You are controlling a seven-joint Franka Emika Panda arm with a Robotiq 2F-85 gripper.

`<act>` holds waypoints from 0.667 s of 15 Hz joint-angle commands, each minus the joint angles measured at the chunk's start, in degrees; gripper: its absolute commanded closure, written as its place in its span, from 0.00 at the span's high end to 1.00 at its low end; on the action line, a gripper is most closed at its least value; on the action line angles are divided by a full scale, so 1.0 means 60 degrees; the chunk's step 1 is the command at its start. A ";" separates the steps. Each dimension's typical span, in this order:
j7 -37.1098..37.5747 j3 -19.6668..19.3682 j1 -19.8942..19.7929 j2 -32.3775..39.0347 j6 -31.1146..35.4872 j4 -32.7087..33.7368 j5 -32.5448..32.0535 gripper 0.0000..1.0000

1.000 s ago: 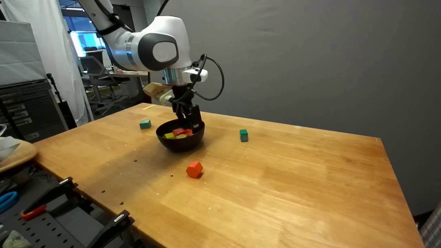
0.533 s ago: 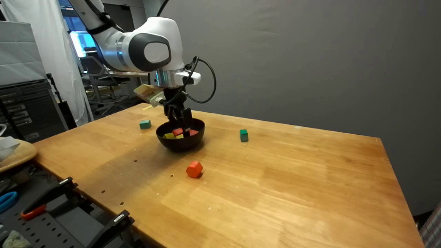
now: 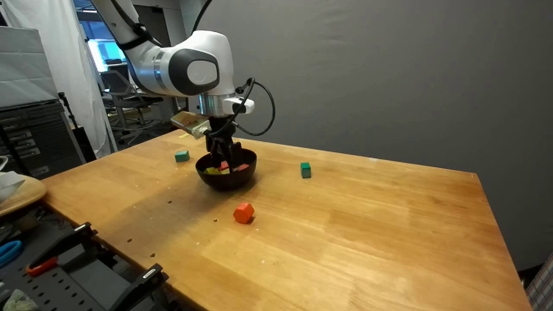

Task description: Remove the blocks from the bowl and put them on the table

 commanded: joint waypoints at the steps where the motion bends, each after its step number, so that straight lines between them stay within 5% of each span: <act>1: -0.0241 -0.0022 -0.0134 0.0497 -0.0540 0.0605 -0.0169 0.90; 2: -0.0200 -0.0076 -0.0090 0.0571 -0.0591 0.0687 -0.0237 0.73; 9: 0.0004 -0.0322 0.0059 0.0602 -0.0946 0.0973 -0.0777 0.18; 10: 0.0066 -0.0359 0.0103 0.0535 -0.0962 0.0969 -0.0881 0.24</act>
